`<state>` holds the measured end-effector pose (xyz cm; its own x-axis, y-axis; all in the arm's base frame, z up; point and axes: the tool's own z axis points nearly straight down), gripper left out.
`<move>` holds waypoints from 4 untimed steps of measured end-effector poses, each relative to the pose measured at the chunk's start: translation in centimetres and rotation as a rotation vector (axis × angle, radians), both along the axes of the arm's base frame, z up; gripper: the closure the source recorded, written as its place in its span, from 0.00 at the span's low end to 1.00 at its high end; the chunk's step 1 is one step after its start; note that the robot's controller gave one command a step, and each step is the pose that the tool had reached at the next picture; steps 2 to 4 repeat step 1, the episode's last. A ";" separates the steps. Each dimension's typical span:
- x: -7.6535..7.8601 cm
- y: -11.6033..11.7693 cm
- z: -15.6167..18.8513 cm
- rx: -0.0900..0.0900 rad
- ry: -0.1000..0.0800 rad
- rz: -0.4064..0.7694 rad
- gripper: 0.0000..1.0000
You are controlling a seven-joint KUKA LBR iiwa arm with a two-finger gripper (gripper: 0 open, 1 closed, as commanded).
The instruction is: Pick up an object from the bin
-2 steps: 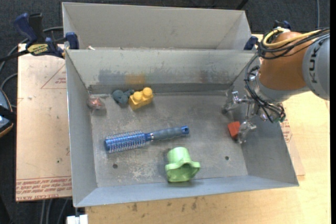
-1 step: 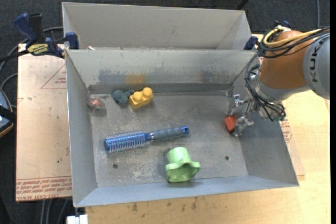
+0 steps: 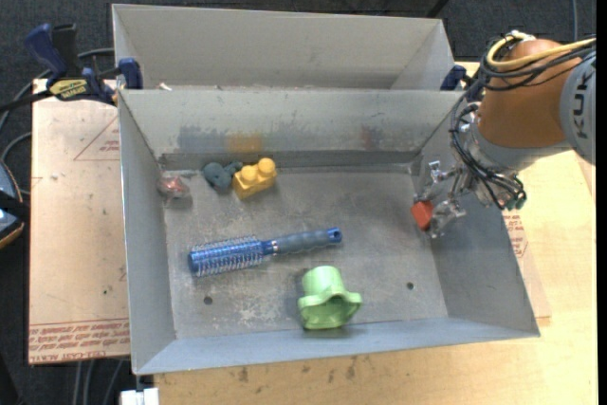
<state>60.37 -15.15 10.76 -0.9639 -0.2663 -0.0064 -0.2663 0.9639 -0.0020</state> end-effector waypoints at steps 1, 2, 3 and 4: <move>0.1 0.1 1.1 0.001 0.002 0.000 1.00; 0.1 0.1 1.1 0.001 0.002 0.000 1.00; 0.1 0.1 1.1 0.001 0.002 0.000 1.00; 0.1 0.1 1.1 0.001 0.002 0.000 1.00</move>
Offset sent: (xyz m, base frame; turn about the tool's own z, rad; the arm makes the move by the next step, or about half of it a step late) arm 0.0000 0.0000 0.0107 0.0000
